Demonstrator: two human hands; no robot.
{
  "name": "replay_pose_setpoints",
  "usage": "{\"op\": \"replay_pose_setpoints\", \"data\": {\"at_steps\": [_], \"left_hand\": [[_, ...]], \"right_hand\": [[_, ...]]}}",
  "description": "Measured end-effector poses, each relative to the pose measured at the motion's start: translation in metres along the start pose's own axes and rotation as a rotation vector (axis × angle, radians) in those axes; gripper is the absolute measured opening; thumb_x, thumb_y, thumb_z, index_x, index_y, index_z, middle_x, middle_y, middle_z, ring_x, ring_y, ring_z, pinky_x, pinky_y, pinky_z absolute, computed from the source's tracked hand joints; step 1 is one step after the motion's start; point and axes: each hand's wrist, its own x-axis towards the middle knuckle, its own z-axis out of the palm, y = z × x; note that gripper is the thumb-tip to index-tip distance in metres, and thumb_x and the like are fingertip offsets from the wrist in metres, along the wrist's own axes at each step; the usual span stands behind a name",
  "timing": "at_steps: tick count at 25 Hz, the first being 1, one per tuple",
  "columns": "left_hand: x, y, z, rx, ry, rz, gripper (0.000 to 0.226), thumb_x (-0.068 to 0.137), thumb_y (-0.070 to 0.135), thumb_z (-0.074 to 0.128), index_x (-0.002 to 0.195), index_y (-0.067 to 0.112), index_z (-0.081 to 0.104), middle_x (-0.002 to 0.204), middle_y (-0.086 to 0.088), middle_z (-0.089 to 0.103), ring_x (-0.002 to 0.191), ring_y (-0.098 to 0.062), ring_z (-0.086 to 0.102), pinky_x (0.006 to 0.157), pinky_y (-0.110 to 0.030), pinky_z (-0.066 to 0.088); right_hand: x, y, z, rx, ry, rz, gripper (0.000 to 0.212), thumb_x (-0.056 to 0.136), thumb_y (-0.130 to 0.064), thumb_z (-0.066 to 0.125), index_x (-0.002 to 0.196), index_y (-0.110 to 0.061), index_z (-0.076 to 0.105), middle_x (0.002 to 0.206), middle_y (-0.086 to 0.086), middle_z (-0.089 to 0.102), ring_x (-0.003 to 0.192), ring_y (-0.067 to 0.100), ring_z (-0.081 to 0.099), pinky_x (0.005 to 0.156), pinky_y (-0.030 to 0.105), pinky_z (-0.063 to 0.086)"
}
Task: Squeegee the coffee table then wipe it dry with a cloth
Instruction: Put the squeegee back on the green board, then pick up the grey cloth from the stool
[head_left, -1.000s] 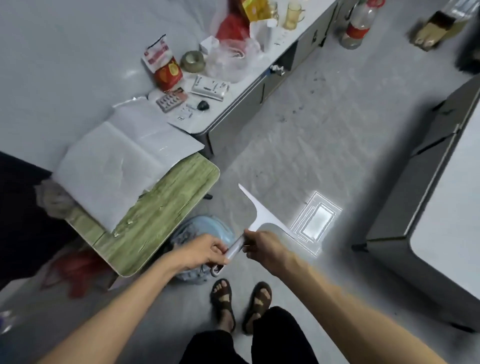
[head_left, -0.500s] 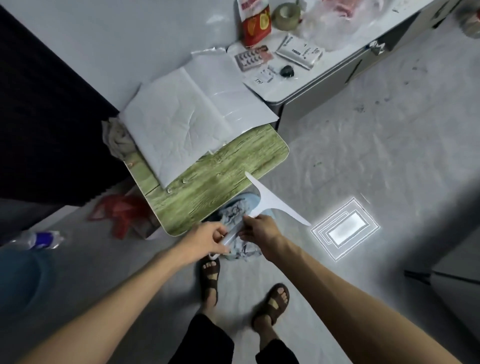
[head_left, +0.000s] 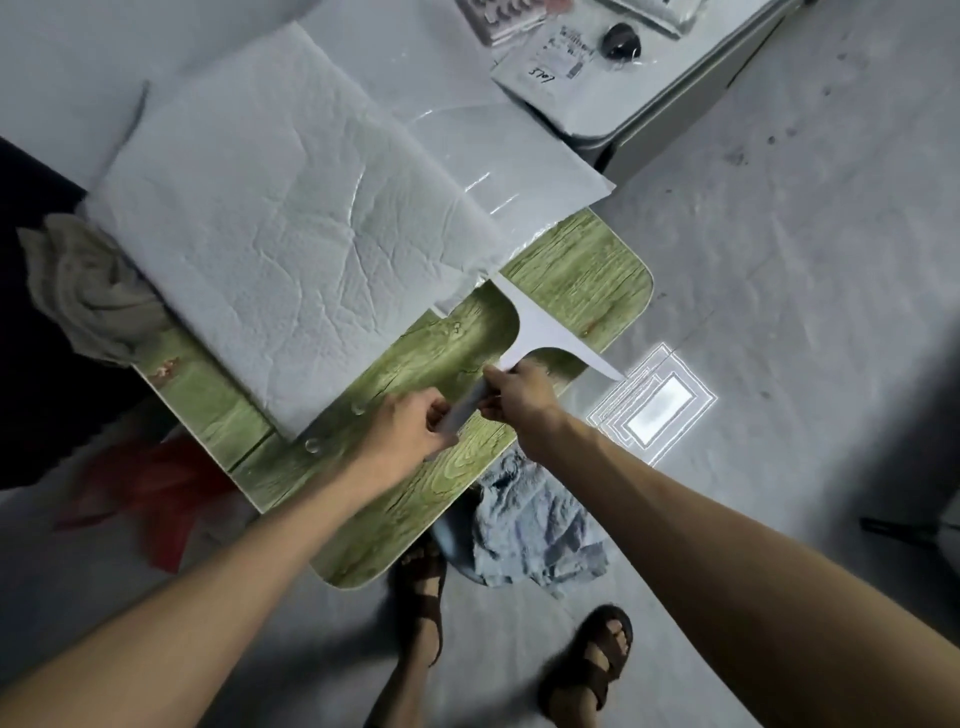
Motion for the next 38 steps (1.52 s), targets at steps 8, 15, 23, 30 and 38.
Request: {"op": "replay_pose_setpoints", "data": {"at_steps": [8, 15, 23, 30, 38], "left_hand": [[0.023, -0.032, 0.005, 0.325, 0.000, 0.045, 0.027, 0.082, 0.029, 0.072, 0.100, 0.014, 0.060, 0.093, -0.009, 0.069, 0.077, -0.025, 0.064, 0.067, -0.039, 0.056], [0.008, 0.015, 0.031, 0.244, -0.009, 0.270, 0.030, 0.090, 0.010, 0.061, 0.117, 0.015, 0.049, 0.122, -0.007, 0.053, 0.071, -0.001, 0.048, 0.058, -0.016, 0.049], [0.010, 0.036, 0.090, 0.286, -0.381, 0.271, 0.037, 0.085, 0.023, 0.067, 0.117, 0.027, 0.047, 0.101, 0.003, 0.063, 0.083, -0.014, 0.064, 0.074, -0.036, 0.057], [-0.011, 0.111, 0.101, 0.691, -0.397, 0.625, 0.095, 0.070, 0.044, 0.079, 0.146, 0.019, 0.027, 0.150, -0.002, 0.038, 0.138, -0.021, 0.035, 0.115, -0.034, 0.027], [-0.108, 0.362, 0.103, 0.758, -0.455, 0.657, 0.063, 0.054, 0.068, 0.078, 0.099, 0.024, 0.067, 0.094, 0.002, 0.071, 0.088, -0.023, 0.065, 0.074, -0.032, 0.050]], "right_hand": [[0.010, 0.019, -0.002, -0.040, -0.062, -0.089, 0.014, 0.096, -0.016, 0.058, 0.100, -0.002, 0.059, 0.079, 0.011, 0.064, 0.063, 0.020, 0.063, 0.061, 0.030, 0.055], [-0.010, 0.136, -0.126, -0.763, 0.186, 0.081, 0.046, 0.087, -0.028, 0.069, 0.129, -0.011, 0.057, 0.123, 0.009, 0.065, 0.105, 0.026, 0.063, 0.086, 0.032, 0.048], [0.031, 0.206, -0.124, -0.678, 0.193, 0.097, 0.035, 0.068, -0.052, 0.078, 0.065, -0.022, 0.061, 0.077, 0.003, 0.065, 0.083, 0.028, 0.062, 0.070, 0.034, 0.044], [-0.067, 0.139, -0.186, -0.779, 0.096, -0.256, 0.031, 0.068, -0.033, 0.069, 0.094, -0.026, 0.054, 0.089, 0.012, 0.069, 0.086, 0.035, 0.061, 0.069, 0.039, 0.050], [-0.264, 0.039, -0.390, -0.872, 0.306, -0.474, 0.042, 0.069, -0.033, 0.073, 0.109, -0.026, 0.062, 0.104, 0.002, 0.066, 0.098, 0.026, 0.060, 0.077, 0.037, 0.051]]}}
